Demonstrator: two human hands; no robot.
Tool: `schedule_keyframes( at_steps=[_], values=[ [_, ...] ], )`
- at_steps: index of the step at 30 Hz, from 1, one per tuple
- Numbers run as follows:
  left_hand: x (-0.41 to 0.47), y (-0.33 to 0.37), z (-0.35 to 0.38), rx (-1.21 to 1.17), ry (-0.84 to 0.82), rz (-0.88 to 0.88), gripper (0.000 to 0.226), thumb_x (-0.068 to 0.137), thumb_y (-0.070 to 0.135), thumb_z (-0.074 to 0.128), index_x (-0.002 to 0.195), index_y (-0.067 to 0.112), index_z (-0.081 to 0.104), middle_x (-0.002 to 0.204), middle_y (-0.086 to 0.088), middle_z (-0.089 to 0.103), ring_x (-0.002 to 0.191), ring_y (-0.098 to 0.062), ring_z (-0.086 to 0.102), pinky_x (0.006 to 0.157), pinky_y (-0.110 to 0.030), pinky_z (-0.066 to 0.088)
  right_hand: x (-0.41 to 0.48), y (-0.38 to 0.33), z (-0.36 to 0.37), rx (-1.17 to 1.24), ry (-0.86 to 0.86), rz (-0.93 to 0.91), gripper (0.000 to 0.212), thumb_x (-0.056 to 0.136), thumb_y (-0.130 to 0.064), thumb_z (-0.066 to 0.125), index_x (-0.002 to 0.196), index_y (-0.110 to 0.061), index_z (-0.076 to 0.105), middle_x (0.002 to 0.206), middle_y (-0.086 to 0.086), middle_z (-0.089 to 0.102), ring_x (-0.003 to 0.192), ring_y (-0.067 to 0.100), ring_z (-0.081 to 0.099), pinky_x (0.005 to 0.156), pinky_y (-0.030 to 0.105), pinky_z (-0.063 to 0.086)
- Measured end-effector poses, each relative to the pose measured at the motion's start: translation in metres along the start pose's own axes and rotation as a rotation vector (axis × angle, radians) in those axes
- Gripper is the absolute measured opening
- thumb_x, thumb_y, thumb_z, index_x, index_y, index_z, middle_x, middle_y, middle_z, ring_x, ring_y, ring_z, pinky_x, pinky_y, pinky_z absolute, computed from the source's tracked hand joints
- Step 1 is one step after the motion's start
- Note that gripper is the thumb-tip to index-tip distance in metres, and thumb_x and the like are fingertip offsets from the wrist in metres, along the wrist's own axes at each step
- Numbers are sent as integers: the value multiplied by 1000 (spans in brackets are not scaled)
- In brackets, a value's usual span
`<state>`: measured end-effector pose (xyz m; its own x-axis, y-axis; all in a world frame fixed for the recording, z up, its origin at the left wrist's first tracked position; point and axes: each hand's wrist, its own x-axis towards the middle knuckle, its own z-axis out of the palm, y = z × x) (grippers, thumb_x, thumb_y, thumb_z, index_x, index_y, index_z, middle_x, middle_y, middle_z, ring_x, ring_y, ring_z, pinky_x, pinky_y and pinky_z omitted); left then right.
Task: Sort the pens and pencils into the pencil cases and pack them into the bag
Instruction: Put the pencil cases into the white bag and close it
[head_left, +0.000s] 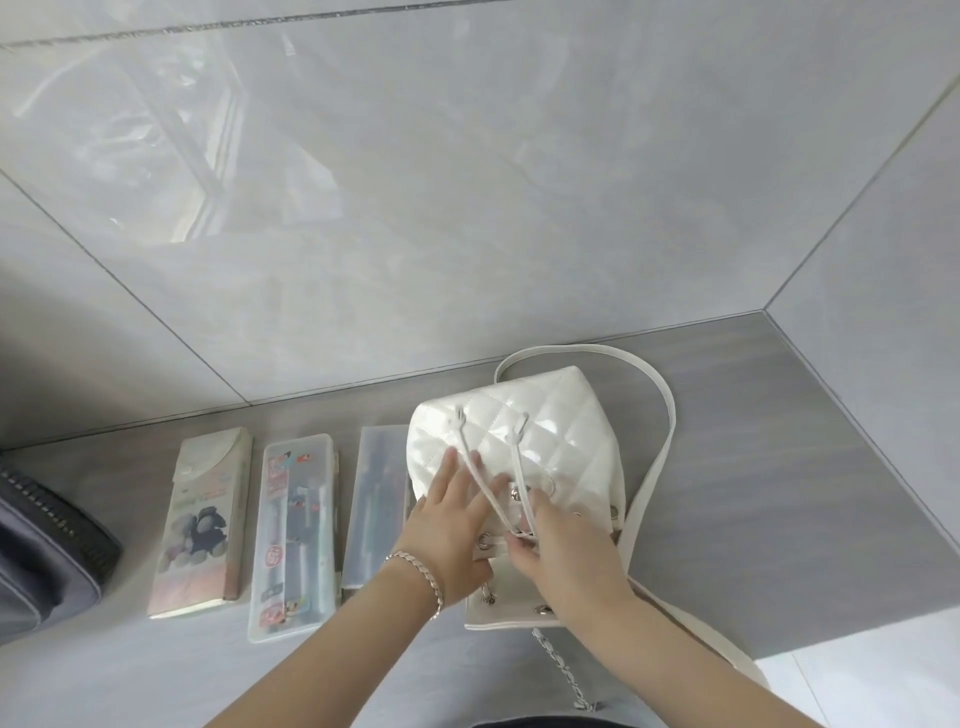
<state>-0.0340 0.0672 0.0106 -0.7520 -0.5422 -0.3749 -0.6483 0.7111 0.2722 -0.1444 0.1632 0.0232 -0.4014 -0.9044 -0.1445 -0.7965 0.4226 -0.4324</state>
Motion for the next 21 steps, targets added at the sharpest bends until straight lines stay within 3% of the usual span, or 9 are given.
schedule_keyframes(
  at_steps=[3, 5, 7, 9, 12, 14, 17, 19, 21],
  values=[
    [2, -2, -3, -34, 34, -4, 77, 80, 16, 49, 147, 30, 13, 158, 2, -6, 145, -24, -17, 120, -33, 9, 2, -4, -14, 395, 47, 58, 14, 86, -34, 58, 88, -26, 47, 68, -10, 56, 61, 2, 55, 63, 20, 48],
    [2, -1, -5, -48, 48, -2, 76, 82, 14, 45, 148, 25, 10, 158, 0, 0, 145, -25, -14, 120, -31, 3, 10, -12, -32, 584, 93, 79, 14, 85, -27, 63, 86, -31, 50, 69, -18, 58, 57, -5, 55, 59, 11, 42],
    [5, -2, -9, -71, 33, -4, 73, 84, 14, 46, 148, 19, 12, 158, -2, 4, 146, -27, -10, 119, -29, 1, 22, -21, -54, 650, 140, 55, 12, 83, -27, 65, 92, -29, 57, 70, -17, 60, 59, -2, 55, 64, 18, 44],
    [9, -5, -13, -91, 0, -6, 73, 85, 17, 49, 148, 17, 12, 158, -2, 6, 146, -27, -6, 119, -28, 2, 35, -31, -77, 655, 211, 12, 11, 82, -28, 66, 93, -28, 61, 64, -14, 57, 54, 1, 52, 59, 20, 42],
    [15, -8, -18, -120, -15, 2, 69, 87, 24, 53, 147, 19, 18, 158, 0, 12, 147, -26, 0, 119, -28, 8, 53, -39, -108, 659, 279, -85, 18, 81, -31, 67, 79, -39, 52, 66, -13, 58, 56, 4, 50, 58, 14, 38],
    [15, -8, -21, -101, -18, 7, 66, 88, 28, 52, 146, 21, 21, 157, 1, 15, 147, -25, 3, 119, -30, 13, 62, -41, -111, 599, 246, -102, 23, 80, -31, 68, 96, -36, 52, 77, -15, 60, 64, 4, 52, 61, 14, 38],
    [12, -6, -22, -84, 12, -10, 61, 90, 33, 51, 145, 23, 26, 156, 4, 21, 146, -22, 8, 116, -31, 21, 61, -36, -88, 423, 357, 4, 67, 80, -24, 70, 134, -22, 32, 122, 2, 47, 94, 17, 53, 81, 28, 44],
    [11, -3, -23, -132, 109, -5, 50, 91, 33, 49, 139, 22, 37, 149, 3, 36, 144, -22, 18, 111, -28, 26, 47, -28, -65, 331, 541, -142, 57, 79, -15, 67, 127, -21, 36, 120, 5, 42, 101, 18, 50, 87, 26, 42],
    [11, 1, -30, -232, 219, -10, 38, 92, 32, 45, 125, 17, 51, 127, -3, 55, 131, -27, 40, 98, -26, 35, 28, -21, -43, 206, 550, -412, 27, 76, -13, 62, 100, -21, 53, 97, 1, 54, 84, 14, 53, 75, 22, 43]
  ],
)
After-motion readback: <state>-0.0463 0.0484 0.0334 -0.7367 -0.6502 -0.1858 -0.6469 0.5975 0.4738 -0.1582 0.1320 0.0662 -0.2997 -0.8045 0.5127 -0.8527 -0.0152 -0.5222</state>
